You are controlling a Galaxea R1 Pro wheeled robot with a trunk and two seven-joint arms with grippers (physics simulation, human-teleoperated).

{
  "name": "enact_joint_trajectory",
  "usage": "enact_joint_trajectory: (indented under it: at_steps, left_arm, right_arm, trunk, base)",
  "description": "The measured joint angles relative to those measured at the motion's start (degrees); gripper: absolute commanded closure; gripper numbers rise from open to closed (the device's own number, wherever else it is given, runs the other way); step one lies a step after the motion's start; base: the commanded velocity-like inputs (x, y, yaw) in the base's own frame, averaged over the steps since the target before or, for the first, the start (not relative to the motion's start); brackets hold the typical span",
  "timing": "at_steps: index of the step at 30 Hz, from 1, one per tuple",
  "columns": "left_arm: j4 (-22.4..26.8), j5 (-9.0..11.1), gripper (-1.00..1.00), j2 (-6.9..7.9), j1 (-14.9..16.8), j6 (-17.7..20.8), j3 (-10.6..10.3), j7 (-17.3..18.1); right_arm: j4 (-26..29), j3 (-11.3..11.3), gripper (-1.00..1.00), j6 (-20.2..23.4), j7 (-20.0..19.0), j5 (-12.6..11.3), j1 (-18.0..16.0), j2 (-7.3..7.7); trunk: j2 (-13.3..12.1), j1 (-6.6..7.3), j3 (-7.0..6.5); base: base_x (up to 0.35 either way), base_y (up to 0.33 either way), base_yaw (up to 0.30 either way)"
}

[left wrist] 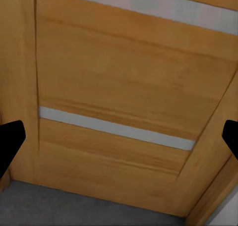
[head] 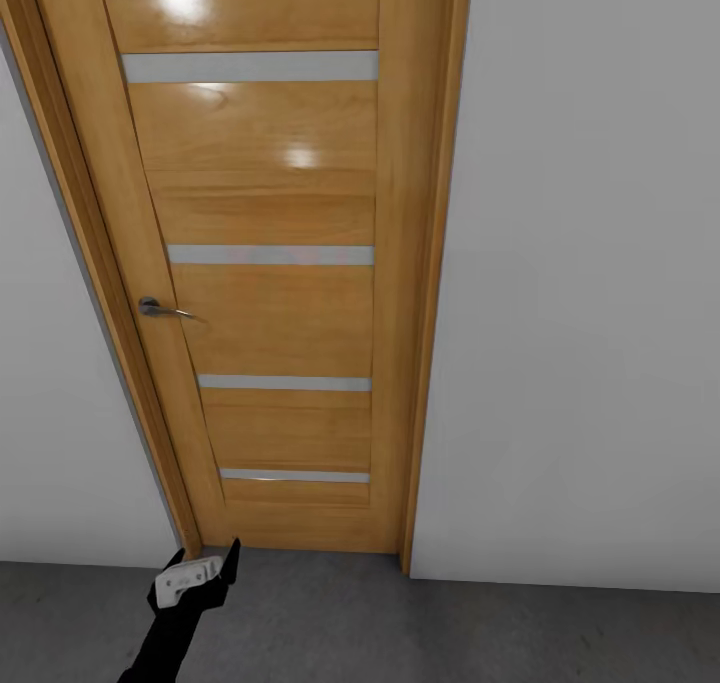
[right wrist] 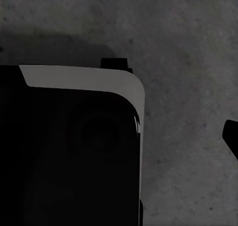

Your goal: Move the two storage containers from the living room to the garage. In the garage, place one container on the floor and stack the other container on top of it (either order is fine).

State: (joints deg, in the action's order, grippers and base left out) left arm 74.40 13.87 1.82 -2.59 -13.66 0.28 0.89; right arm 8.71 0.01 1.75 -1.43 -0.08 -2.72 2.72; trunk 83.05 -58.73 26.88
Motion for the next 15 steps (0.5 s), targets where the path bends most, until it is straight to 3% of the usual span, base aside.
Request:
enact_joint_trajectory:
  at_steps: [10, 15]
  left_arm:
    - [-0.2, 2.5, -1.0, 0.0, 0.0, -0.7, 1.1, -0.1]
    - [-0.5, 2.6, -1.0, 0.03, 0.0, -0.8, 1.2, 0.0]
  right_arm:
    - [0.0, 0.0, -1.0, 0.0, 0.0, -0.1, 0.0, 0.05]
    - [0.0, 0.0, -1.0, 0.0, 0.0, -0.1, 0.0, 0.03]
  trunk:
    - [0.0, 0.0, 0.0]
    - [0.0, 0.0, 0.0]
  base:
    - [0.0, 0.0, 0.0]
    - [0.0, 0.0, 0.0]
